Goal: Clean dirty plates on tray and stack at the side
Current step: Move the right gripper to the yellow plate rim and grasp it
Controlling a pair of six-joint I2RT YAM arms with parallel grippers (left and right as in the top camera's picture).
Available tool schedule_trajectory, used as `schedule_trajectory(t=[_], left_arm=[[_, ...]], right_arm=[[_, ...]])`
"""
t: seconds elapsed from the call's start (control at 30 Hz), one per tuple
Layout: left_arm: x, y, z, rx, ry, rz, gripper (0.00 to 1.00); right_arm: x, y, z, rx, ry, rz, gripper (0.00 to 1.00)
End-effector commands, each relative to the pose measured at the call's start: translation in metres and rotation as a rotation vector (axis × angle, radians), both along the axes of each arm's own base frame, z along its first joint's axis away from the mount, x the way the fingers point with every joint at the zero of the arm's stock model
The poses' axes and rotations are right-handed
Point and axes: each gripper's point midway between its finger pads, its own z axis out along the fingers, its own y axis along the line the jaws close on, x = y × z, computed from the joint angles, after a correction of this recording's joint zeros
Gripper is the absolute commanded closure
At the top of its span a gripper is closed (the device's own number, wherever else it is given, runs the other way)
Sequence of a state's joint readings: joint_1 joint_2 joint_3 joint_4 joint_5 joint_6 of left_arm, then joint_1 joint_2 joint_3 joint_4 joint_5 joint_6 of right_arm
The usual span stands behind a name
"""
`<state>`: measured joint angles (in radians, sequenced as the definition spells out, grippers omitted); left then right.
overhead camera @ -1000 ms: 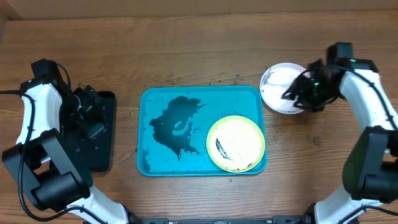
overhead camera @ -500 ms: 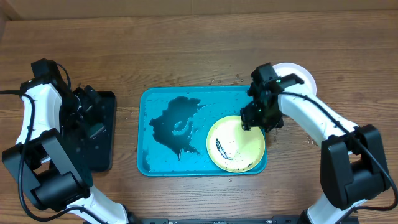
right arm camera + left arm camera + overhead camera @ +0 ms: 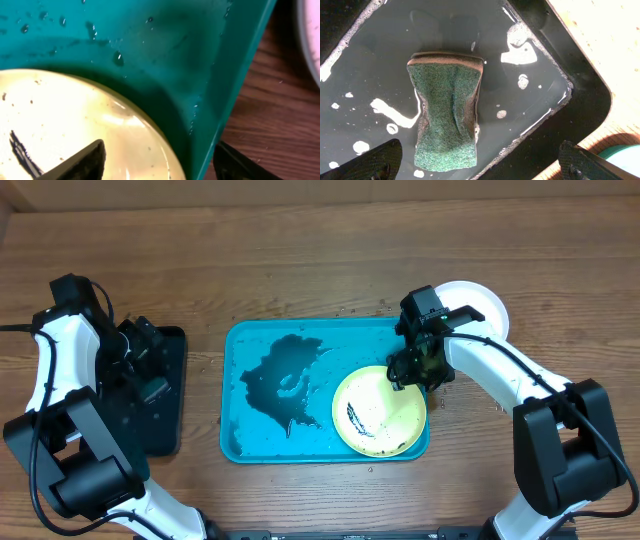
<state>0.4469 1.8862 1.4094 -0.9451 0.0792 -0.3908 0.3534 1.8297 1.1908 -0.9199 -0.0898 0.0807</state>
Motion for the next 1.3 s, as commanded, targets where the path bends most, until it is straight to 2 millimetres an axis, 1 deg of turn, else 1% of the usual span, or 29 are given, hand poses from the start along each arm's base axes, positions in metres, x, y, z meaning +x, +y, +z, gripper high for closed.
schedule_trajectory(t=[0.0,0.07,0.3,0.4,0.5,0.63,0.67,0.7,0.77,0.9,1.0,1.07,1.27], left_arm=[[0.006,0.003,0.01,0.007,-0.034,0.006,0.0],[0.006,0.003,0.01,0.007,-0.034,0.006,0.0],[0.006,0.003,0.01,0.007,-0.034,0.006,0.0],[0.006,0.003,0.01,0.007,-0.033,0.006,0.0],[0.006,0.003,0.01,0.007,-0.034,0.006,0.0],[0.006,0.003,0.01,0.007,-0.034,0.006,0.0],[0.006,0.003,0.01,0.007,-0.034,0.006,0.0],[0.006,0.003,0.01,0.007,-0.034,0.006,0.0],[0.007,0.003,0.01,0.005,-0.035,0.005,0.0],[0.007,0.002,0.01,-0.003,-0.038,0.004,0.0],[0.007,0.002,0.01,-0.003,-0.038,0.004,0.0],[0.007,0.002,0.01,-0.002,-0.039,0.004,0.0],[0.007,0.002,0.01,-0.002,-0.039,0.004,0.0]], right_arm=[[-0.002,0.005,0.01,0.037,-0.013,0.007,0.35],[-0.003,0.007,0.01,0.049,-0.008,0.008,0.39],[-0.011,0.009,0.008,0.068,0.024,0.009,0.41],[-0.02,0.012,0.003,0.094,0.055,0.01,0.43],[-0.028,0.01,-0.005,0.09,0.074,0.01,0.42],[-0.033,0.009,-0.007,0.089,0.095,0.004,0.43],[-0.034,0.01,-0.006,0.095,0.098,0.004,0.46],[-0.035,0.011,-0.006,0.103,0.102,0.002,0.53],[-0.036,0.014,-0.005,0.118,0.115,-0.025,0.58],[-0.046,0.017,-0.003,0.142,0.167,-0.06,0.57],[-0.051,0.016,-0.003,0.131,0.203,-0.131,0.57],[-0.054,0.017,-0.003,0.129,0.217,-0.148,0.57],[-0.063,0.019,-0.017,0.11,0.208,-0.134,0.57]])
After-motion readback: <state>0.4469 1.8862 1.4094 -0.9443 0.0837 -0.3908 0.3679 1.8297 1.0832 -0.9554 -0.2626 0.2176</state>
